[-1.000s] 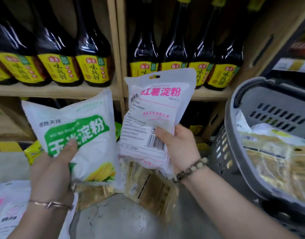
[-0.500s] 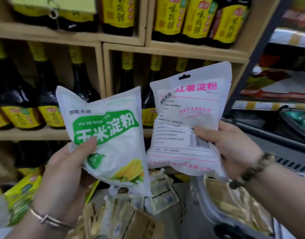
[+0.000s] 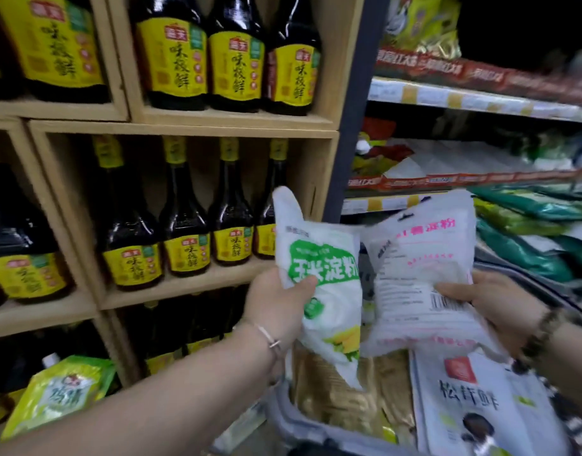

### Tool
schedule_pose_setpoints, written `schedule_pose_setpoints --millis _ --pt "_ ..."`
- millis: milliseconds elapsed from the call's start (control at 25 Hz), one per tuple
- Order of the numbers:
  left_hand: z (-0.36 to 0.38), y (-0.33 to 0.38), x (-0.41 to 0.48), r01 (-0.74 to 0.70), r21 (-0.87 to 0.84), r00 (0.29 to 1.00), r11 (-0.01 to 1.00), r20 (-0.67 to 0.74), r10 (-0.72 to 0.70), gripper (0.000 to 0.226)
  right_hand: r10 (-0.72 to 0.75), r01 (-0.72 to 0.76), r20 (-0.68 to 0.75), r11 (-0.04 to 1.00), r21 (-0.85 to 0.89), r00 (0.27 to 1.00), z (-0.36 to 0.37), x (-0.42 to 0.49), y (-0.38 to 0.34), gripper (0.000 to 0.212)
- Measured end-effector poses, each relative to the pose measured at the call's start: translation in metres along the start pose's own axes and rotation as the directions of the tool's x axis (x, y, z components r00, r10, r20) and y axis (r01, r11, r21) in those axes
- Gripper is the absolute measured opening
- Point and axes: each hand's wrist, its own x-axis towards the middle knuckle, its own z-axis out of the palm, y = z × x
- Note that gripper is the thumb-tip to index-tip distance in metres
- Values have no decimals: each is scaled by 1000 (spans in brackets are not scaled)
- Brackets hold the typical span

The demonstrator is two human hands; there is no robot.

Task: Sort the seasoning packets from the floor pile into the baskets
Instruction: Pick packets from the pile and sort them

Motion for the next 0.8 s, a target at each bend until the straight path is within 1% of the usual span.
schedule_pose_setpoints --millis 160,280,360,400,480,560,600,640,680,720,760,800 --pt "47 -42 36 214 147 974 966 -105 -200 9 172 -173 -35 984 -46 985 -30 24 52 18" --pt "66 -75 55 276 272 956 922 -172 -236 17 239 -242 -34 960 -144 970 -39 44 75 20" --pt "70 -88 66 321 308 942 896 -203 -267 20 218 -224 -52 947 -232 975 -41 58 84 22" --pt "72 -89 70 337 350 937 874 -215 -275 24 187 -201 -75 928 -315 980 -42 64 88 25" --pt "74 -88 77 340 514 940 788 -208 -270 43 115 -162 -130 872 -462 985 -42 72 95 35" --pt "73 -85 77 275 710 957 648 -136 -257 67 40 -126 -165 822 -555 986 -41 72 96 60" --pt "70 -84 76 202 811 968 549 -81 -237 73 -33 -73 -146 750 -658 989 -42 70 92 70" --pt "68 -80 74 89 899 982 429 -7 -190 75 -128 -11 -112 608 -794 985 -44 70 86 74" --pt "67 -77 74 -49 953 991 299 85 -108 76 -235 58 -50 433 -900 971 -44 71 80 72" --pt "68 -75 76 -183 966 981 183 190 -23 76 -334 140 35 297 -945 942 -41 70 72 66" --pt "72 -73 78 -289 951 957 111 289 16 73 -366 206 105 249 -946 924 -36 72 67 60" --pt "79 -73 81 -364 929 930 59 366 -22 71 -332 255 165 252 -934 929 -28 74 64 56"
